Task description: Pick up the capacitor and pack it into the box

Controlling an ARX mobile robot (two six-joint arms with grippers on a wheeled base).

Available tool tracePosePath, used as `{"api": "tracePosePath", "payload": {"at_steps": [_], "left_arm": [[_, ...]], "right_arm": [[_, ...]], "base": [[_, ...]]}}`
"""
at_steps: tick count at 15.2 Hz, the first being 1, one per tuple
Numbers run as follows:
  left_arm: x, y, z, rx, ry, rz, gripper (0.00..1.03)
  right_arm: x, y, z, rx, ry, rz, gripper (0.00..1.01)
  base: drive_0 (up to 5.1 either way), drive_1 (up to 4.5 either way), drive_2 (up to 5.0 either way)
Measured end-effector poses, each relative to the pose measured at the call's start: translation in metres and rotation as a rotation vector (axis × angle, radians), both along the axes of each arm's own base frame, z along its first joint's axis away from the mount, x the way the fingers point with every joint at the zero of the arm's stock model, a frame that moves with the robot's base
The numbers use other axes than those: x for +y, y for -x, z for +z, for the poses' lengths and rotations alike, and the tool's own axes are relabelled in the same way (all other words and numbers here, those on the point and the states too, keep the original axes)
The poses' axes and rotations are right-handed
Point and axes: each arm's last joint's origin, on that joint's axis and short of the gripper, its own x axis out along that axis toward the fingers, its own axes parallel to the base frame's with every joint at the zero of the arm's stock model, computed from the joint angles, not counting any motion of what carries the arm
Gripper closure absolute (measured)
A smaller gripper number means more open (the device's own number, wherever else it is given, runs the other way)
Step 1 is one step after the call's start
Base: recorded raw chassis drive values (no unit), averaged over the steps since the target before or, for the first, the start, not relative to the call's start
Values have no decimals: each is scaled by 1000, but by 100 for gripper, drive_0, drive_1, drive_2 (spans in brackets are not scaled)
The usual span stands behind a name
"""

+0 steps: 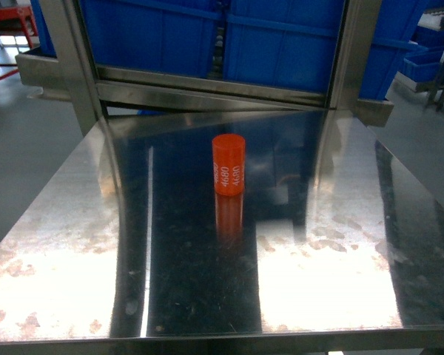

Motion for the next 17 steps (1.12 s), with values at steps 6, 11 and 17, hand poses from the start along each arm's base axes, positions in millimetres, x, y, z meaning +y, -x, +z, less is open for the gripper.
{"api": "tracePosePath", "payload": {"at_steps": [6,11,17], "left_arm": [[-17,-50,14,-43,61,-18,5],[-95,-205,-6,98,40,-81,5],[-165,-260,-40,174,12,-170,5]], "right_arm": [[0,0,0,0,0,0,3],[0,0,0,0,0,0,3],[0,0,0,0,0,0,3]], "base": [[0,0,0],[0,0,0],[0,0,0]]}}
